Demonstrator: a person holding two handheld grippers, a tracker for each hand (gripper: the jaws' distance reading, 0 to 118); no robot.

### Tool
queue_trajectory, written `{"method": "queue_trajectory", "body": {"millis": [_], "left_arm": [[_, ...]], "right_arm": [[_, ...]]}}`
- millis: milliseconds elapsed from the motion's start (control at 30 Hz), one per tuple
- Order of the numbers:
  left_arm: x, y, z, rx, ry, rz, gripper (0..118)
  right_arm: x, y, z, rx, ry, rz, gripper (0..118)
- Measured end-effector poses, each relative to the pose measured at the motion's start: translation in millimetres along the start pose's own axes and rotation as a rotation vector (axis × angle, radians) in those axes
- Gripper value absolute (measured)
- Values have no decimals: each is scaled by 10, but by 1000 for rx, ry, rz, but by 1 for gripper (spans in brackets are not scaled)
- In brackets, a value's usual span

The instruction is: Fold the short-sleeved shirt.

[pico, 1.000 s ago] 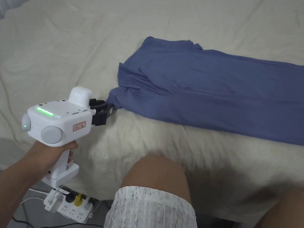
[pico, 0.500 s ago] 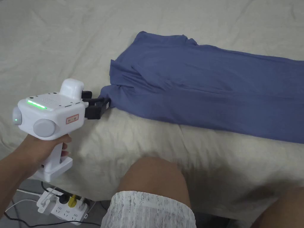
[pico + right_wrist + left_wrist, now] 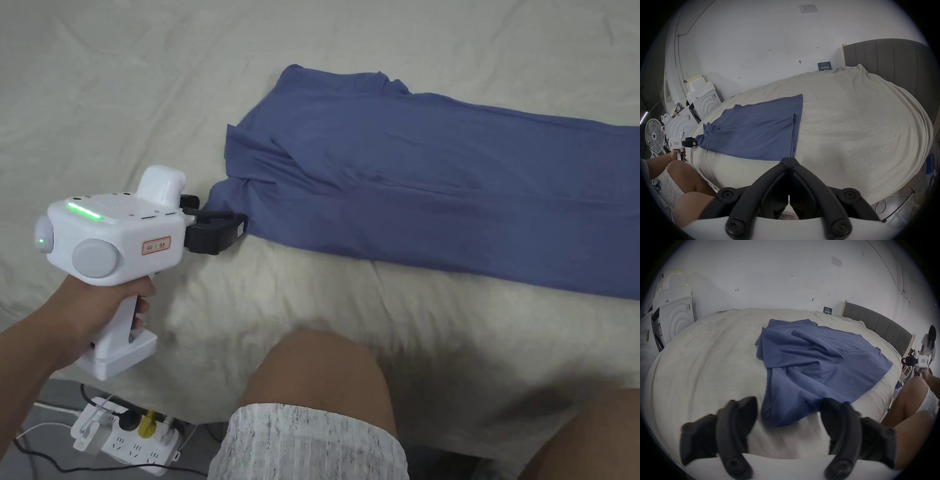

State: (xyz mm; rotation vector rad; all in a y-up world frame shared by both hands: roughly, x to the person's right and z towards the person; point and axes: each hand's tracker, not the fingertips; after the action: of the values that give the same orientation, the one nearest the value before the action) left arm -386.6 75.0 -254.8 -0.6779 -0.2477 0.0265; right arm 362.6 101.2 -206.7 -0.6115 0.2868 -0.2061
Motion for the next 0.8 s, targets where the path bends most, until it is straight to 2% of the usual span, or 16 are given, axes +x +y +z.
{"method": "queue_trajectory", "body": {"millis": [33, 67, 200, 467, 733, 767, 800], "left_arm": [[22, 8, 3, 0, -1, -7, 29], [53, 14, -2, 4, 6, -19, 13], [86, 50, -14, -23, -24, -4, 8], [54, 182, 195, -3, -64, 59, 6], [185, 253, 292, 23, -63, 75, 6], [171, 246, 277, 22, -60, 69, 6], [150, 237, 260, 20, -57, 65, 6]], "right_arm": [[3, 2, 4, 0, 0, 0, 0], [3, 1, 8, 0, 0, -1, 0], [-3, -4, 17, 1, 6, -7, 0], [-64, -32, -91, 6, 61, 0, 0], [-50, -114, -389, 34, 36, 73, 2], [5, -132, -455, 36, 38, 68, 18], [20, -135, -494, 36, 26, 70, 59]]}}
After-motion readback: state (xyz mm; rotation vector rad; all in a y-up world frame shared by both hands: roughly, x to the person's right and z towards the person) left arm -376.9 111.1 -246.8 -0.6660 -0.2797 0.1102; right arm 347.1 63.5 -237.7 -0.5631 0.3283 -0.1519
